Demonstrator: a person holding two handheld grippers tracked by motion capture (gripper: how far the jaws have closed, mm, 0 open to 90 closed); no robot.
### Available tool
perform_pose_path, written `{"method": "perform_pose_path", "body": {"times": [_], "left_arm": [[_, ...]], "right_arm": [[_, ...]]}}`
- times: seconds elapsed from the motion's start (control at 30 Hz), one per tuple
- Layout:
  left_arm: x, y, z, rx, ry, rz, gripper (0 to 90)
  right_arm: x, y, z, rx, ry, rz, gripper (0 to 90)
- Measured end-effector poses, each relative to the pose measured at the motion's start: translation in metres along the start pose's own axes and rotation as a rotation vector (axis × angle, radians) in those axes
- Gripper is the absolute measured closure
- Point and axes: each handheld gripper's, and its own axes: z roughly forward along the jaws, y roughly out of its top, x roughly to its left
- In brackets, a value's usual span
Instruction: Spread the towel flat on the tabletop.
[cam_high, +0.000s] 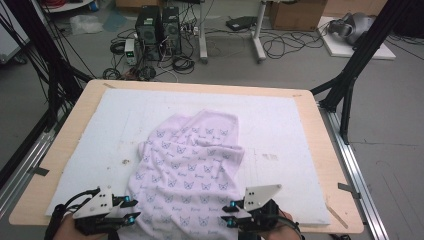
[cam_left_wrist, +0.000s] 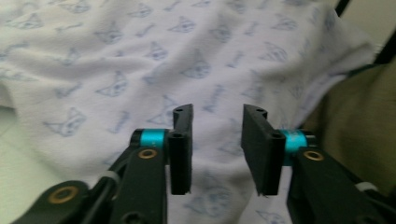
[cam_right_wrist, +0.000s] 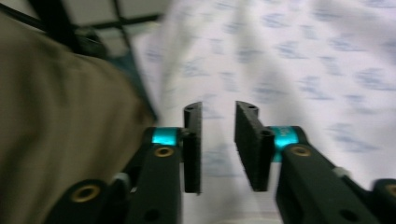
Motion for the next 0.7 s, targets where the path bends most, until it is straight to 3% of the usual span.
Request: {"method": "perform_pose_path", "body": {"times": [0.07, 0.2, 0.27, 0.3, 0.33, 0.37, 0.47, 0.6, 0.63, 0.7], "left_arm": [[0.009, 0.0, 0.01, 0.025, 0.009, -0.01, 57.3], [0.021, -0.004, 0.032, 0.093, -0.008, -0.019, 57.8], [0.021, -0.006, 0.034, 0.078, -0.019, -0.01, 68.2], [0.021, -0.005, 0.034, 0.089, -0.027, -0.007, 82.2], [0.019, -0.004, 0.034, 0.092, -0.022, 0.0, 85.7], [0.017, -0.004, 0.034, 0.094, -0.017, 0.004, 87.3], [0.012, -0.007, 0.027, 0.091, -0.035, -0.002, 88.0], [-0.008, -0.006, 0.007, 0.038, -0.062, 0.012, 87.6], [-0.01, -0.005, 0.003, 0.022, -0.062, 0.018, 86.6], [-0.009, -0.002, -0.002, 0.012, -0.031, 0.013, 71.3]], "right_arm": [[-0.013, 0.0, 0.006, 0.023, -0.036, 0.002, 62.8], [-0.03, -0.007, 0.025, 0.077, -0.018, 0.021, 60.9], [-0.033, -0.01, 0.035, 0.108, -0.011, 0.017, 67.9], [-0.033, -0.012, 0.04, 0.13, -0.017, 0.007, 72.8], [-0.033, -0.015, 0.041, 0.101, -0.012, 0.008, 85.5], [-0.034, -0.015, 0.041, 0.099, 0.007, 0.033, 87.6], [-0.032, -0.015, 0.038, 0.11, 0.048, 0.036, 88.6], [-0.011, -0.013, 0.022, 0.066, 0.143, 0.015, 87.5], [-0.005, -0.012, 0.017, 0.06, 0.138, 0.0, 85.7], [-0.003, -0.009, 0.007, 0.026, 0.101, -0.006, 74.2]]}}
